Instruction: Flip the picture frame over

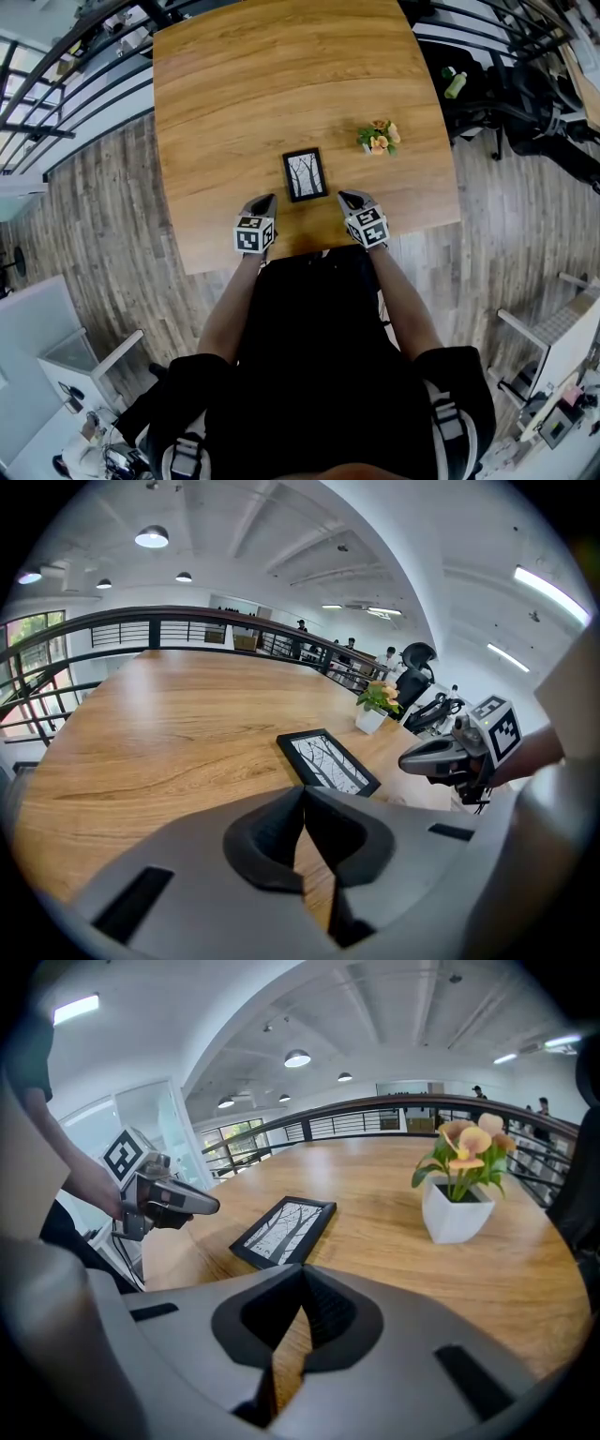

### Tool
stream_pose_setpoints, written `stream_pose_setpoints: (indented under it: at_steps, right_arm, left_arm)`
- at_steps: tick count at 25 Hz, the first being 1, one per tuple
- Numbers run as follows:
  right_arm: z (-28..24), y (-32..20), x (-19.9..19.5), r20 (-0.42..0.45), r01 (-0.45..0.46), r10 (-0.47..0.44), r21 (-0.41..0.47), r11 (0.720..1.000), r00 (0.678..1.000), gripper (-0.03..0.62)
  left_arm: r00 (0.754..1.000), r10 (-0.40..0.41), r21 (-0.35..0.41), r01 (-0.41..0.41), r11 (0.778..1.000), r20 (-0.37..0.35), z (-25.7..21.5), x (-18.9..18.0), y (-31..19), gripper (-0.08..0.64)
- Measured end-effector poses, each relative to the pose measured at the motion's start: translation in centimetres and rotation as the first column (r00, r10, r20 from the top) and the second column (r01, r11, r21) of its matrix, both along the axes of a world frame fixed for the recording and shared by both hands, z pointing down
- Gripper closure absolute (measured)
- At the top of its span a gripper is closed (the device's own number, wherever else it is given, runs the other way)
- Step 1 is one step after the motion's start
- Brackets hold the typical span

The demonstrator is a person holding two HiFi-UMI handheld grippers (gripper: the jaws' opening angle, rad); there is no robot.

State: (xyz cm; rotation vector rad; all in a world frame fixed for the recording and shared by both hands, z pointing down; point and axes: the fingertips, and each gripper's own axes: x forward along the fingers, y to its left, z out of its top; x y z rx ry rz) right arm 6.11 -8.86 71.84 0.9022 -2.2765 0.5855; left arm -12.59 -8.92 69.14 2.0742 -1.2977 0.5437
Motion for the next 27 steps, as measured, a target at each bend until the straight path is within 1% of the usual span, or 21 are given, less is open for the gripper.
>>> stream_pose_setpoints:
  at_steps: [5, 11, 27]
  right_arm:
    - [0.1, 0.2, -0.3, -0.004, 0.007, -0.007, 0.002, 1.0, 1.0, 0.586]
    - [0.1, 0.4, 0.0, -0.004, -0.007, 0.007, -0.003, 1.0, 1.0, 0.586]
    - [0.2, 0.6, 0.0, -0.01, -0.011, 0.011, -0.009, 1.0, 1.0, 0.586]
  left_arm:
    - [1.0, 0.004, -0.003, -0.004, 1.0, 0.004, 0.2, -0.2, 0.5, 0.537]
    - [1.0, 0.01, -0.012, -0.01, 1.0, 0.005, 0.3, 0.1, 1.1, 0.537]
    - [1.0, 0.022, -0.014, -0.022, 1.0, 0.013, 0.5, -0.3, 1.3, 0.537]
